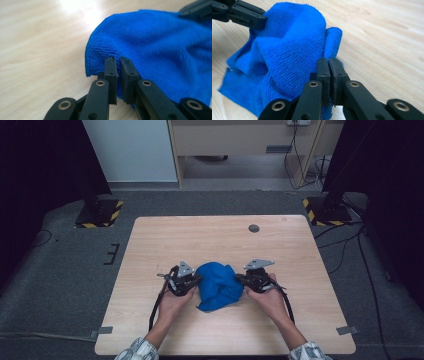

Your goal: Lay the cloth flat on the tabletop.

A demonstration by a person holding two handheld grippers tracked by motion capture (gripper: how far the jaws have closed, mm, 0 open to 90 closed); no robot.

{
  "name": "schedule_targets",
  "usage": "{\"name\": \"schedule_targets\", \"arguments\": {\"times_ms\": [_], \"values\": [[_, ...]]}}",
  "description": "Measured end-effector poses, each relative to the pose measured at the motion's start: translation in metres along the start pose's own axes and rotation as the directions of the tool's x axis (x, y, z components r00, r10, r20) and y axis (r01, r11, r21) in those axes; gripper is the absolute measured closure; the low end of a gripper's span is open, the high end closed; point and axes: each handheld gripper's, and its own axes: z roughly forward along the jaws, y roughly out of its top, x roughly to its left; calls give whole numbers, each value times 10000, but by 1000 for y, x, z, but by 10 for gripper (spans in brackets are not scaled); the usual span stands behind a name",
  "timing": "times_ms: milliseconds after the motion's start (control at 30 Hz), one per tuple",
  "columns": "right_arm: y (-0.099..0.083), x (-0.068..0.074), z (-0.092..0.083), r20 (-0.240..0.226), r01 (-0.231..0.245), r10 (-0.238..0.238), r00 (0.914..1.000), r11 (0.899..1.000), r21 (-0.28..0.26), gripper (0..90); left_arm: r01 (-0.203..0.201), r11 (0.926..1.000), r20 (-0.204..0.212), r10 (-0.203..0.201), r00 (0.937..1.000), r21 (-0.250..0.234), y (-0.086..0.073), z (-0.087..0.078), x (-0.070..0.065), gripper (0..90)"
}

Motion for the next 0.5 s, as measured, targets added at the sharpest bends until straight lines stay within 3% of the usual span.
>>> {"name": "schedule_targets", "arguments": {"times_ms": [133,300,500], "values": [[4,-2,-10,-68,-62,60,10000,9995,-298,878,179,9992,-6,-179,9998,-370,4,-9,1,847],[8,-4,-23,-23,10,-12,10000,9975,-710,877,-29,9973,-62,24,10000,-735,11,-19,-3,848],[7,-10,-27,181,-146,159,9997,9972,-732,877,32,9987,-111,-37,9999,-501,8,-17,0,848]]}}
